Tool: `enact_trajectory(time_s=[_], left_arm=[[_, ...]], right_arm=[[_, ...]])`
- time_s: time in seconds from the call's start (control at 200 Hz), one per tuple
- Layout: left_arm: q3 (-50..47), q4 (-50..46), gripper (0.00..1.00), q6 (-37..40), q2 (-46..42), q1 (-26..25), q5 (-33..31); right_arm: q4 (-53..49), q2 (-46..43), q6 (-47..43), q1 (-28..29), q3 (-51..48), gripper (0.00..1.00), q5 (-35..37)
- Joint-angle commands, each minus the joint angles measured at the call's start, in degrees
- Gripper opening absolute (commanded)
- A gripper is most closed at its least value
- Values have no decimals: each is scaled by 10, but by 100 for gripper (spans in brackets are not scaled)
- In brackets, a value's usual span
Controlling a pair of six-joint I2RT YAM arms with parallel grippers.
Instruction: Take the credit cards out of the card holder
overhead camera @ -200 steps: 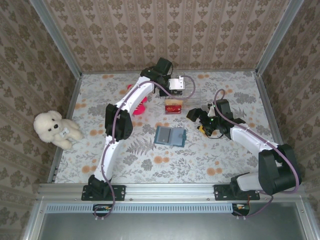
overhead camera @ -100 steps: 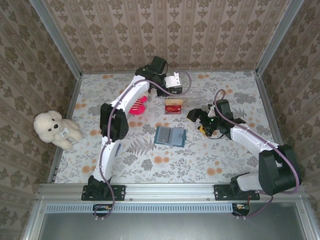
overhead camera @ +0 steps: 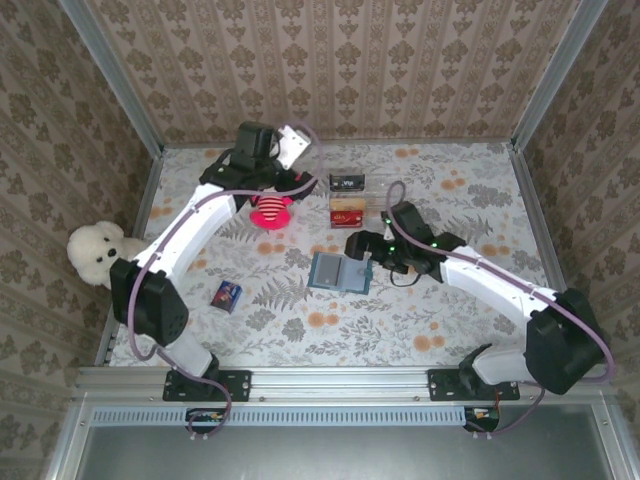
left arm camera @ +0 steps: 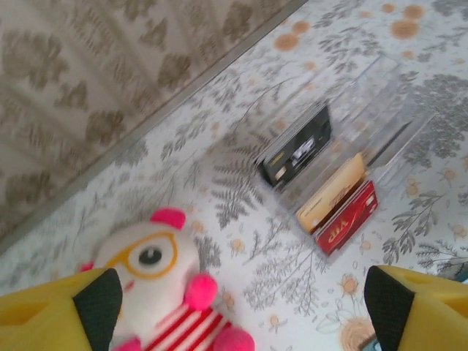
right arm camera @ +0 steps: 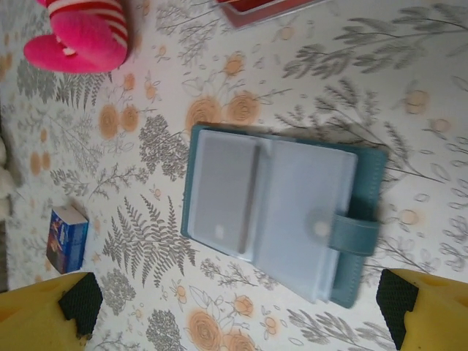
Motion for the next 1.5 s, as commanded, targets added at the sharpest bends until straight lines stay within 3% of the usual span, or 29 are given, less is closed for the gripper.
enact_trajectory(time_s=[0.0, 0.215, 0.41, 0.56, 0.79, 0.88, 1.165, 1.495], left_arm=[[-68, 31, 100, -152, -23, 33, -33], [-191, 73, 100, -280, -64, 63, -34], [-276, 116, 99, -360, -87, 82, -21], [-302, 142, 100, -382, -91, 79, 64], [-318, 150, 100, -398, -86, 83, 53], [-316, 142, 95, -409, -85, 89, 59], [-315, 110, 95, -387, -78, 89, 75], [-350, 138, 74, -441, -56, 72, 204]], right_arm=[[-57, 58, -20, 45, 52, 98, 87], [-106, 173, -27, 122, 142, 92, 158], [-153, 239, -24, 138, 179, 94, 202], [-182, 287, -18, 135, 211, 98, 207], [-189, 330, -3, 131, 224, 100, 206], [-193, 344, 0, 129, 222, 100, 207], [-190, 349, 5, 113, 192, 89, 201], [-155, 319, -2, 85, 135, 72, 179]])
